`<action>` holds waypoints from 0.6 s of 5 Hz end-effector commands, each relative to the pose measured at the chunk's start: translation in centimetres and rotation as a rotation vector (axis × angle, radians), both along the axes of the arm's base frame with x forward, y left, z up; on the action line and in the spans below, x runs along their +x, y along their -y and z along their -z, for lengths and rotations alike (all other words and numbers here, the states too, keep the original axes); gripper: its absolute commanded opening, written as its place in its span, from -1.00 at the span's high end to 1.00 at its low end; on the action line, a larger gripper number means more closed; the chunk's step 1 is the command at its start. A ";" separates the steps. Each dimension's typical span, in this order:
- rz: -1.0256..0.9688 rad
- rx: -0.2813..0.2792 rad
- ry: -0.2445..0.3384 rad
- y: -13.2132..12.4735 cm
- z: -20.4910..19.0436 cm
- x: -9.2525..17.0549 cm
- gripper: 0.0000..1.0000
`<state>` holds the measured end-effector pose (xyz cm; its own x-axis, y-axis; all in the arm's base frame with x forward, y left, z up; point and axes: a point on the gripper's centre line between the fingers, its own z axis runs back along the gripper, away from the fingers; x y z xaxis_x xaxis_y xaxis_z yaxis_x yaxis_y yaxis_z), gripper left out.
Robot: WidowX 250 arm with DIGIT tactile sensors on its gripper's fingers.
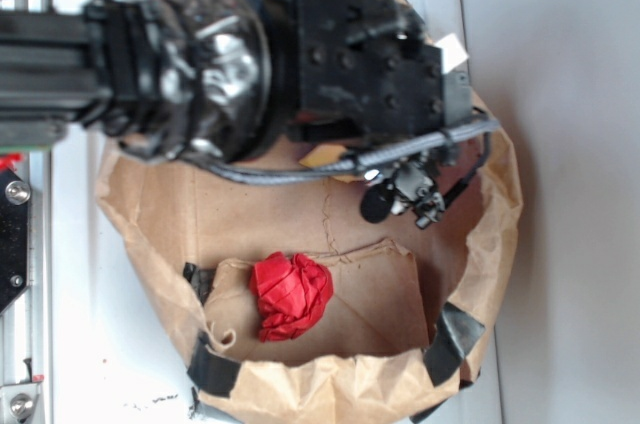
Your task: Grab the green sponge.
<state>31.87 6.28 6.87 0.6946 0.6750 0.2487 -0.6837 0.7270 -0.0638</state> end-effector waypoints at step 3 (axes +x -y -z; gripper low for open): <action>-0.031 -0.003 0.105 -2.3 -2.2 -0.6 -1.00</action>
